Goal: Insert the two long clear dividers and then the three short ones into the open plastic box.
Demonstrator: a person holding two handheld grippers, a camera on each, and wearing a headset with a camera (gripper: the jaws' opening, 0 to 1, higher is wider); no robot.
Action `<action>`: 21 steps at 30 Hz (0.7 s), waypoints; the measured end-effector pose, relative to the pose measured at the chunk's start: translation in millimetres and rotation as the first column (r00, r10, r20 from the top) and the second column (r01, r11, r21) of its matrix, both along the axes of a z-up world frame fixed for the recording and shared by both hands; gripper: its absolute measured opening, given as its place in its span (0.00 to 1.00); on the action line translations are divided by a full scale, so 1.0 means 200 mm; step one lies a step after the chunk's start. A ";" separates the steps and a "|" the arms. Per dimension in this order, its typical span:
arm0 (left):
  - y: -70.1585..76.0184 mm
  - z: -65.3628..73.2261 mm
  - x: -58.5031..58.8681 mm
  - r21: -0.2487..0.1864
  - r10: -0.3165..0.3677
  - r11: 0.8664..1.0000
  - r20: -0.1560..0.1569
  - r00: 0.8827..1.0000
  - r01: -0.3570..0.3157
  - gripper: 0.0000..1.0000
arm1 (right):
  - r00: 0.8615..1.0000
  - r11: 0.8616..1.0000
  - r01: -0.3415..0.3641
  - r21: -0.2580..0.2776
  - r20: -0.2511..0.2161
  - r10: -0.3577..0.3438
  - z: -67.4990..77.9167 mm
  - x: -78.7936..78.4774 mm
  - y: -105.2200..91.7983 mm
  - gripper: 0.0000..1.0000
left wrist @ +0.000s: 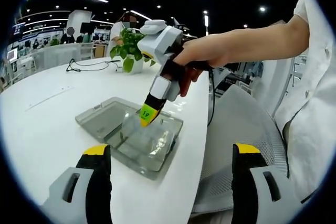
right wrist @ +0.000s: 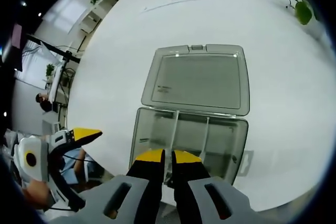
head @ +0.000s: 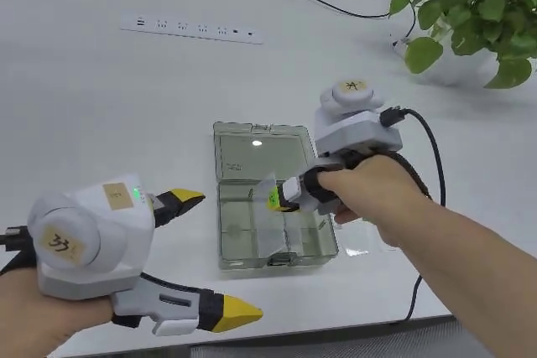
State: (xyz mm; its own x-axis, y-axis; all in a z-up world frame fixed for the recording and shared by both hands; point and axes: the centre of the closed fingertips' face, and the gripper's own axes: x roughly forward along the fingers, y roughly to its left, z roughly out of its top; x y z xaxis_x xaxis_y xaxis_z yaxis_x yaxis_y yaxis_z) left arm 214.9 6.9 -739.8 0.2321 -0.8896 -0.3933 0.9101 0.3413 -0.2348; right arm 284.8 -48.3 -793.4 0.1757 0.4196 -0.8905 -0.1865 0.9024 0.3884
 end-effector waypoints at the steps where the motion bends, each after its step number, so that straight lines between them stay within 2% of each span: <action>1: 0.00 0.00 0.00 -0.001 0.000 1.000 -0.002 1.000 0.000 0.98 | 1.000 1.000 -0.002 -0.001 0.002 0.002 0.00 0.00 0.00 0.06; 5: 0.00 0.00 0.00 0.001 0.000 1.000 -0.003 1.000 0.000 0.98 | 1.000 1.000 -0.020 -0.019 0.015 0.020 0.01 -0.01 0.01 0.06; 11: 0.00 -0.01 0.00 0.001 -0.001 1.000 -0.004 1.000 0.001 0.98 | 0.993 0.992 -0.095 -0.082 0.060 0.100 0.02 -0.01 0.03 0.06; 17: 0.00 -0.01 0.00 0.002 0.004 1.000 -0.007 1.000 -0.004 0.98 | 0.980 0.975 -0.164 -0.151 0.087 0.178 0.02 -0.02 0.03 0.06; 21: 0.01 -0.02 0.01 0.002 0.007 1.000 -0.008 1.000 -0.007 0.98 | 0.975 0.967 -0.188 -0.174 0.089 0.206 0.02 -0.03 0.05 0.06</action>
